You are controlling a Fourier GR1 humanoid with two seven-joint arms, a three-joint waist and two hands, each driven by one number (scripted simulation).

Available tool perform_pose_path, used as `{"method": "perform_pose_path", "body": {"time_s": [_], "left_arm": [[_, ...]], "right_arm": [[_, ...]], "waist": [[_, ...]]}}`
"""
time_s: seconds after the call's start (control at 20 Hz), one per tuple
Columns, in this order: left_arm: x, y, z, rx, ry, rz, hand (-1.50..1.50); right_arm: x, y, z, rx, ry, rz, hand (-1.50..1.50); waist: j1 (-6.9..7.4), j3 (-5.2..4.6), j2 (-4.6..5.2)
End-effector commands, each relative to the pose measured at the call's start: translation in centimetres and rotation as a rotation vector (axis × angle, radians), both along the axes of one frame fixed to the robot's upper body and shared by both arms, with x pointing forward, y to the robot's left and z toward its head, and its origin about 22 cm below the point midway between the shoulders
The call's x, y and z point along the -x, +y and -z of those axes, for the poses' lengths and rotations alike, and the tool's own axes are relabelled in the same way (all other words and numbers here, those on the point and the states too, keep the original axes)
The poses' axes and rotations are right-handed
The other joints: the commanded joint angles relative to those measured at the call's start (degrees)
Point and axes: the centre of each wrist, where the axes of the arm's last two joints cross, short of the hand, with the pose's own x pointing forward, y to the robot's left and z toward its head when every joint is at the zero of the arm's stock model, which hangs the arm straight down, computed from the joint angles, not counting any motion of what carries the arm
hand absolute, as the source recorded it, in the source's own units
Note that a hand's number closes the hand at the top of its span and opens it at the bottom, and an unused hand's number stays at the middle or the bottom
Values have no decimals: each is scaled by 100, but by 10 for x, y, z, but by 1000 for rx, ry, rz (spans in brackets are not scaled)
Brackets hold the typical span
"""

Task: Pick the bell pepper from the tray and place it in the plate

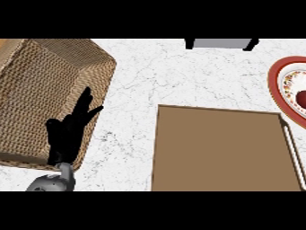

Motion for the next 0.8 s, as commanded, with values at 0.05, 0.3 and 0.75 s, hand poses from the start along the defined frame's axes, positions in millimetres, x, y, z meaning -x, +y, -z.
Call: {"method": "perform_pose_path", "body": {"time_s": [0.05, 0.3, 0.75], "left_arm": [[6, 23, 25, -45, 91, -73, 0], [1, 27, 16, -51, 100, -77, 0], [4, 24, 20, -31, 106, -68, 0]], "right_arm": [[10, -8, 2, 1, -15, -54, -150], [16, -7, 14, 9, -17, -42, -150], [21, -12, 11, 64, 0, 29, -150]], "waist": [[27, -76, 78], [12, -72, 69], [63, -70, 83]]}}
